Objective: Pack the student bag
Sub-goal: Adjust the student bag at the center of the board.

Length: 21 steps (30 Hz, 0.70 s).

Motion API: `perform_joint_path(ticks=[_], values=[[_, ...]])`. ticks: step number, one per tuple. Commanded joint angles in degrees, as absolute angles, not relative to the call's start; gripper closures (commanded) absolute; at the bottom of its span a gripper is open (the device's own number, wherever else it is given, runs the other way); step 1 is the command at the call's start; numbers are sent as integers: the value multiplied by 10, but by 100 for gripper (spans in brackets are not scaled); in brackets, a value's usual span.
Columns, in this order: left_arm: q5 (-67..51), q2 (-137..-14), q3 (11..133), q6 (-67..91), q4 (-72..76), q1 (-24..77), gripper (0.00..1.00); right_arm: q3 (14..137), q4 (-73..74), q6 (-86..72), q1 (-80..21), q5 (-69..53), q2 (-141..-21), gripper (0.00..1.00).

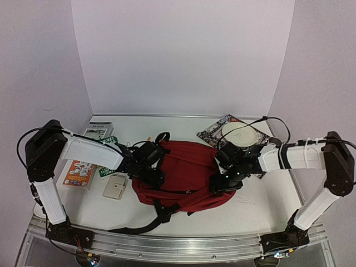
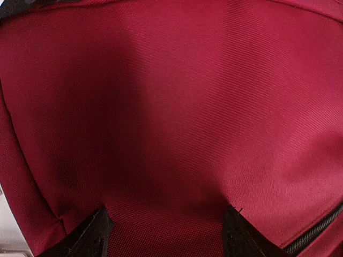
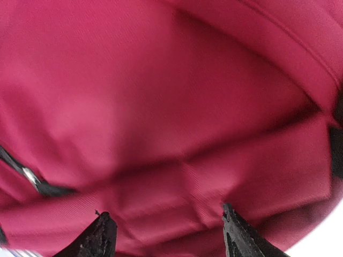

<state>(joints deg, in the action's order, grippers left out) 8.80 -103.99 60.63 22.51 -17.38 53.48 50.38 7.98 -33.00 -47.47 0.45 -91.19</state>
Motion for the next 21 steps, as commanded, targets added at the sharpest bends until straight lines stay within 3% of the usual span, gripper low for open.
perform_joint_path(ticks=[1,10,21], values=[[118,-1077,627,215,-171,519,27,469,125,-315,-489,5,-889,32],[119,-1070,676,159,-141,521,24,493,112,-307,-505,23,-888,30],[95,-1015,657,159,-141,630,27,491,89,-372,-507,93,-783,17]])
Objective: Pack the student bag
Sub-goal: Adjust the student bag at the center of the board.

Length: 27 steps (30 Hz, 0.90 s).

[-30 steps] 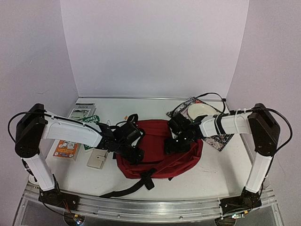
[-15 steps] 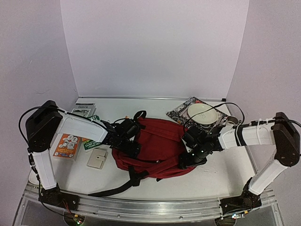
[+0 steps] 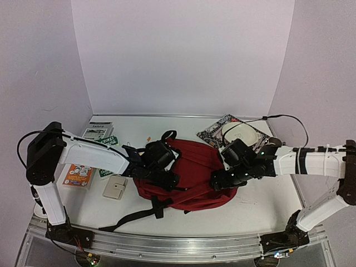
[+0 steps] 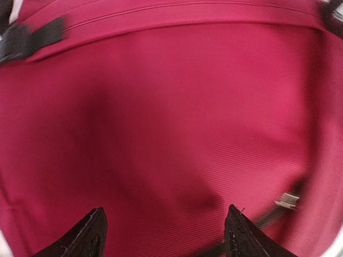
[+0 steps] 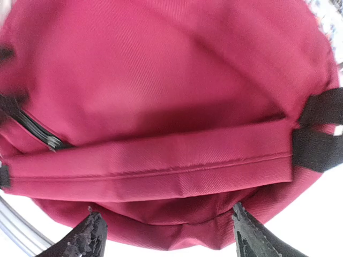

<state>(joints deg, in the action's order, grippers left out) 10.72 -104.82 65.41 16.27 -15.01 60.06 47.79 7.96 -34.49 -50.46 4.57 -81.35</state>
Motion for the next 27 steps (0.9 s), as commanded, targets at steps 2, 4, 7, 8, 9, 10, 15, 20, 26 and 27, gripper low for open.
perform_joint_path(ticks=[2,4,7,8,9,10,15,20,26,27], values=[[101,-1020,654,160,-139,639,29,494,86,-373,-507,103,-784,15],[108,-1031,656,157,-139,647,30,497,76,-373,-507,107,-794,14],[125,-1054,666,146,-140,663,30,510,65,-368,-507,111,-829,13],[127,-1059,670,145,-139,670,30,516,64,-365,-507,113,-839,13],[130,-1064,672,144,-139,676,29,521,61,-363,-507,115,-848,13],[132,-1067,674,144,-139,683,29,525,58,-360,-507,116,-856,13],[139,-1071,676,140,-139,719,29,545,49,-340,-507,109,-889,11],[154,-1072,678,139,-138,745,28,552,51,-336,-506,118,-909,10],[197,-1070,688,135,-139,744,25,522,59,-347,-505,140,-904,8],[196,-1072,694,131,-139,744,25,514,60,-351,-504,145,-901,8]])
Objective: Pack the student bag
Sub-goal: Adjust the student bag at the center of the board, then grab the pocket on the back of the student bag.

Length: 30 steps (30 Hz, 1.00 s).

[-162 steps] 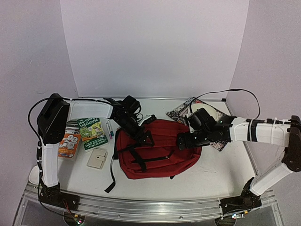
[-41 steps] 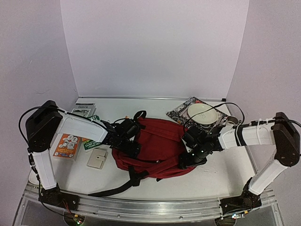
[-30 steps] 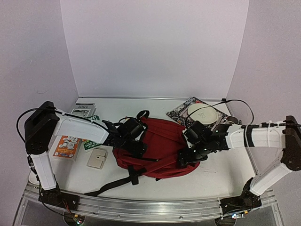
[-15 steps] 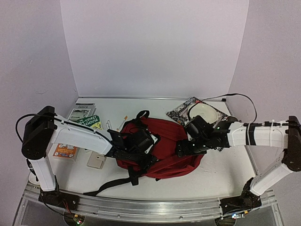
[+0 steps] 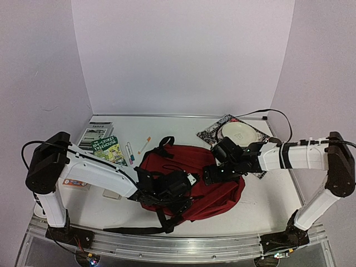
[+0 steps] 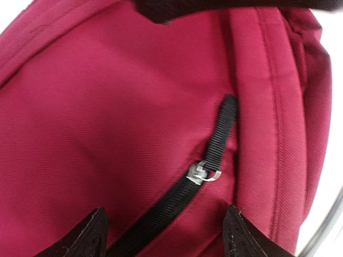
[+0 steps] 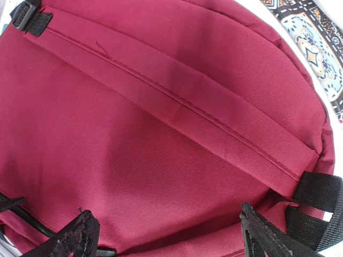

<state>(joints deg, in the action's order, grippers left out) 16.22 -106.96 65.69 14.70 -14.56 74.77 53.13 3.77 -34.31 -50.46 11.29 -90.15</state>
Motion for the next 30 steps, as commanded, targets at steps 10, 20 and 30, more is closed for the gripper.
perform_joint_path(ticks=[10,20,30], values=[[146,-1119,772,68,-135,743,29,465,40,-367,-484,128,-897,12],[84,-1149,787,46,-135,713,39,418,-30,-397,-463,66,-888,18],[18,-1174,798,26,-137,703,45,411,-50,-404,-460,48,-885,18]])
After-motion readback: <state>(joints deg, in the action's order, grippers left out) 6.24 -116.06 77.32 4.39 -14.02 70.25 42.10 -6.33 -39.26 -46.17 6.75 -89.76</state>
